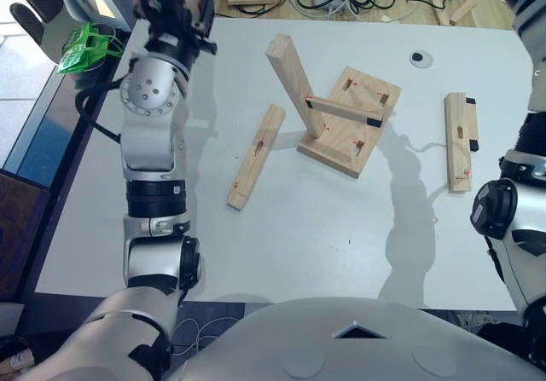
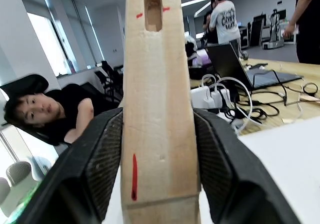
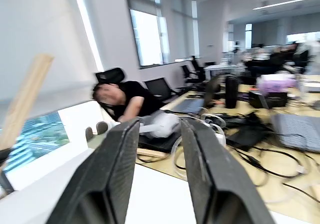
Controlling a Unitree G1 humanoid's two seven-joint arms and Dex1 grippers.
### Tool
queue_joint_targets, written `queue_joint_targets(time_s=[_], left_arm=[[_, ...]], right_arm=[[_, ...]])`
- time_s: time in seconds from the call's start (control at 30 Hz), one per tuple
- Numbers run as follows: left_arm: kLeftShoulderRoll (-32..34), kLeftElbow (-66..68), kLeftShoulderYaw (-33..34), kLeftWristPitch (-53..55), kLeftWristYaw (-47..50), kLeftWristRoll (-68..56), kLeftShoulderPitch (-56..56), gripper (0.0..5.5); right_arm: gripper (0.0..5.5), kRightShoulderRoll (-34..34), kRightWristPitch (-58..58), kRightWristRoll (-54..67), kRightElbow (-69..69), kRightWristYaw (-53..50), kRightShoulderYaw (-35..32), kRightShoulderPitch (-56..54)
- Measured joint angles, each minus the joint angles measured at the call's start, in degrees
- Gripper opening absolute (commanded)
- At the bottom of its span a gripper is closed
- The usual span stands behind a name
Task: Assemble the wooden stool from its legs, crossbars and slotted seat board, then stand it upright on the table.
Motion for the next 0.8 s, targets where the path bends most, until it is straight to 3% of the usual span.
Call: queue_joint_targets(time_s=[0.17,0.43,0.77,0.8], left_arm=[[1.22,3.91,-0.36,-9.33,-6.4,-1.12,-7.33,2.08],[2.41,3.46,-5.09,-20.38,-17.19,-1.15,-9.95,2.08],[2.41,4.1,-7.51,-26.2,-21.42,-0.97,-9.85,2.08],[2.48,4.79,-7.57,-27.33,-21.74,-0.74,-9.76,2.08]], right_arm=[[3.07,3.05,2.88,8.07,-3.06,0.87,-1.78,-1.87],[4.28,10.22,6.14,17.91,-3.66,-1.53,-2.72,-6.7],[4.28,12.33,6.28,24.68,-3.62,-1.67,-3.17,-10.96],[4.09,12.22,6.28,24.82,-3.65,-1.68,-3.19,-11.0]])
